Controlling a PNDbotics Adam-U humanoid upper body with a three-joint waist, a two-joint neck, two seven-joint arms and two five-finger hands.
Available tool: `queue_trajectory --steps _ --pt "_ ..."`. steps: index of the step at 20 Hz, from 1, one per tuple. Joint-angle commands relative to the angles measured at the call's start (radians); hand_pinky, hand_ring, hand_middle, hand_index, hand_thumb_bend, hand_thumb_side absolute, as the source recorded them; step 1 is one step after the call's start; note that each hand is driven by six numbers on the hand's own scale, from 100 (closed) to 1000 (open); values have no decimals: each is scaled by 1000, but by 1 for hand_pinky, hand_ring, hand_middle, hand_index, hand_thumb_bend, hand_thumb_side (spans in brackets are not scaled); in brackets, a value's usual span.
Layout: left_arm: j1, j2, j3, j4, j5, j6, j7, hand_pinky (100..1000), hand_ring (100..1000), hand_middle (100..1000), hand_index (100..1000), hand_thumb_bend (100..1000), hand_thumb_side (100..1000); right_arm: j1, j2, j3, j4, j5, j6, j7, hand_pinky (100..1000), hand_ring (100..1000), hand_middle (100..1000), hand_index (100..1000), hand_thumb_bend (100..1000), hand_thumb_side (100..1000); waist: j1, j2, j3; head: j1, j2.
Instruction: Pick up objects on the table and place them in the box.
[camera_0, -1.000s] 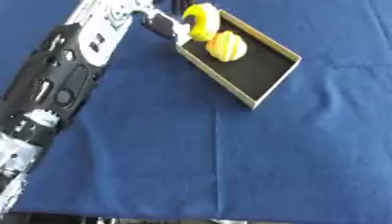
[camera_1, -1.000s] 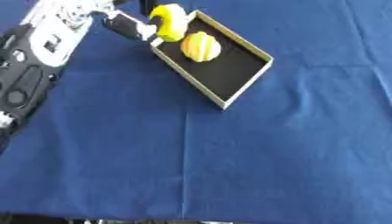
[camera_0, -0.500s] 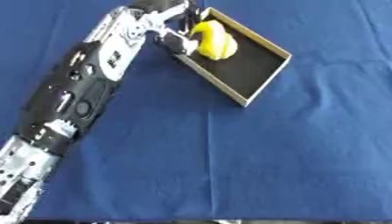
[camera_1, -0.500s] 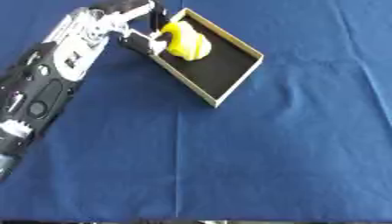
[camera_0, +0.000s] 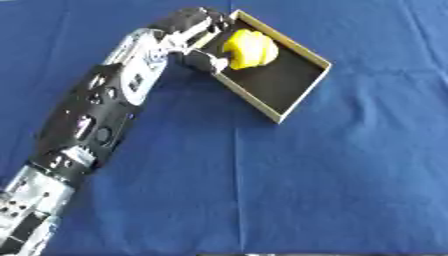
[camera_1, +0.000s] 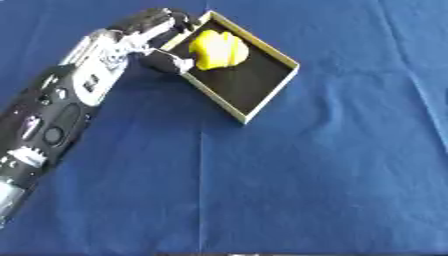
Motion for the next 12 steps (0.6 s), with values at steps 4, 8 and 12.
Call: queue_trajectory --steps 4,8,12 --pt "-19 27 27 -77 9 13 67 927 865 834 990 190 689 -4 -13 -2 -17 -5 5 3 839 829 732 807 100 838 -6 -24 4 0 -6" --pt "-16 42 38 -128 64 26 96 920 853 819 971 267 521 -1 -16 -3 -17 -5 5 3 840 830 732 807 100 837 -7 -28 7 -2 -6" --pt "-10 83 48 -245 150 50 117 909 832 794 933 145 486 4 -21 -4 -17 -3 5 2 839 830 732 807 100 836 -6 -31 14 -6 -2"
